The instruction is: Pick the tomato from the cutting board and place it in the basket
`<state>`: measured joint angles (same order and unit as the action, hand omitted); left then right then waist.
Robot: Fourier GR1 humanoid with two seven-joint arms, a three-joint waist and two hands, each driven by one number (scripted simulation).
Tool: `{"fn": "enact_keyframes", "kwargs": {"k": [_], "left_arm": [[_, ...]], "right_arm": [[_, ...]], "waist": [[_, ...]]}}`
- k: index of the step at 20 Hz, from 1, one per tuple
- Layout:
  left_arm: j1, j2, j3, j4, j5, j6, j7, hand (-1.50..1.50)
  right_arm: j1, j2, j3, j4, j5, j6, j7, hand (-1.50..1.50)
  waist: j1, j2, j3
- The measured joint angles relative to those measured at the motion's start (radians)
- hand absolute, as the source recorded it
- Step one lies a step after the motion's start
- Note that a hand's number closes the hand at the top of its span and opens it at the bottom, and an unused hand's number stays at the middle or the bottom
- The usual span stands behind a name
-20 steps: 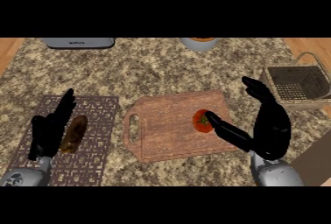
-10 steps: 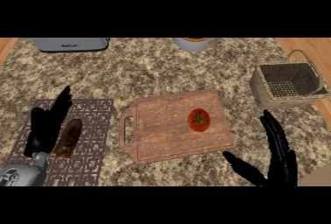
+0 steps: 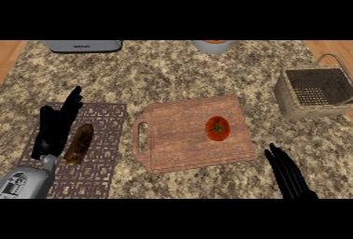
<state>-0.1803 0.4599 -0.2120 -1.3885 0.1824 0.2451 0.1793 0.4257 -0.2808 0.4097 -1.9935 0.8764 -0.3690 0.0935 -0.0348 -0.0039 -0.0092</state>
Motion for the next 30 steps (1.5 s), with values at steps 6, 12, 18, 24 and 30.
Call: {"fn": "enact_keyframes", "kwargs": {"k": [6, 12, 18, 24, 30], "left_arm": [[-0.041, -0.025, 0.01, 0.02, -0.02, -0.026, 0.023, 0.0], [-0.043, -0.06, 0.031, 0.029, -0.057, -0.045, 0.025, 0.0], [-0.03, -0.086, 0.06, 0.017, -0.096, -0.074, 0.026, 0.0], [-0.038, -0.097, 0.1, 0.015, -0.116, -0.113, 0.037, 0.0], [-0.033, -0.121, 0.142, 0.022, -0.146, -0.143, 0.028, 0.0]], "right_arm": [[0.031, 0.047, 0.109, -0.204, 0.179, 0.154, 0.249, -1.5], [-0.024, 0.12, 0.145, -0.216, 0.292, 0.165, 0.347, -1.5], [-0.082, 0.152, 0.111, -0.137, 0.303, 0.126, 0.357, -1.5], [-0.194, 0.191, 0.05, 0.025, 0.241, 0.093, 0.317, -1.5], [-0.243, 0.213, 0.011, 0.159, 0.21, 0.037, 0.262, -1.5]], "waist": [[0.02, 0.002, 0.006], [0.028, 0.003, 0.008], [0.032, 0.003, 0.009], [0.035, 0.004, 0.009], [0.034, 0.004, 0.009]]}}
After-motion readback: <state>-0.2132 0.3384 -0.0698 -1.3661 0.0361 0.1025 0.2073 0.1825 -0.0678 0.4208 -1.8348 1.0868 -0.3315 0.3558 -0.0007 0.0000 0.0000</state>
